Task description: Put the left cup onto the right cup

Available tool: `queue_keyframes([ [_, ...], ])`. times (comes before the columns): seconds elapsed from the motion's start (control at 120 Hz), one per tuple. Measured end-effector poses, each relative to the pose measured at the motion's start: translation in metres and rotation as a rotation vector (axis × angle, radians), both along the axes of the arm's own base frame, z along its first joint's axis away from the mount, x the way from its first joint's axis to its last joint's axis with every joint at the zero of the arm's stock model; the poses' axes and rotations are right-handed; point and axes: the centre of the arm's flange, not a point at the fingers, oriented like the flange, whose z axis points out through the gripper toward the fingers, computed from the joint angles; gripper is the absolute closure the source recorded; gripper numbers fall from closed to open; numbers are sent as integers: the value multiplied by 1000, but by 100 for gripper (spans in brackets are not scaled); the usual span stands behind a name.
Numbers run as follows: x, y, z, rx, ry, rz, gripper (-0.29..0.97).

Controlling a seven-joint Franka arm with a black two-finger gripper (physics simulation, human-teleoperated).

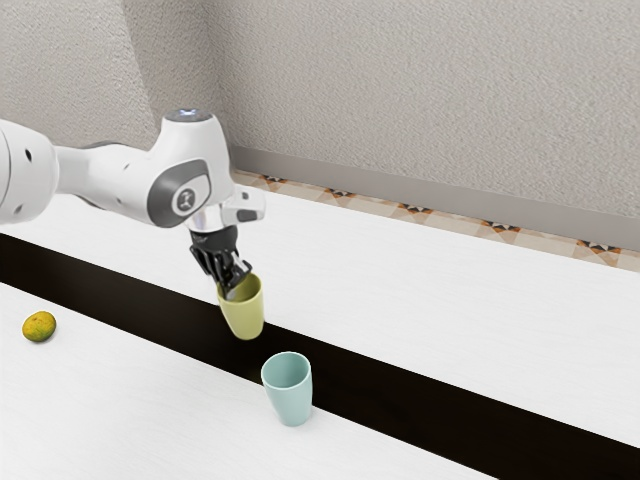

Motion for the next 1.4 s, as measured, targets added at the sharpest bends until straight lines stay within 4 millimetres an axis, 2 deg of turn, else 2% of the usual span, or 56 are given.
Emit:
queue_keyframes([
  [0.3,-13,-25,44,-30,-32,-47,78],
  [0.55,-26,-56,62,-47,-32,-102,78],
  [0.633,-33,-71,70,-55,-31,-125,78],
  [0.708,-42,-93,76,-62,-27,-162,78],
  [0.817,-58,-118,69,-63,4,-201,78],
  [1.1,-74,-110,61,-71,34,-162,79],
  [1.4,-75,-119,56,-68,32,-145,79],
])
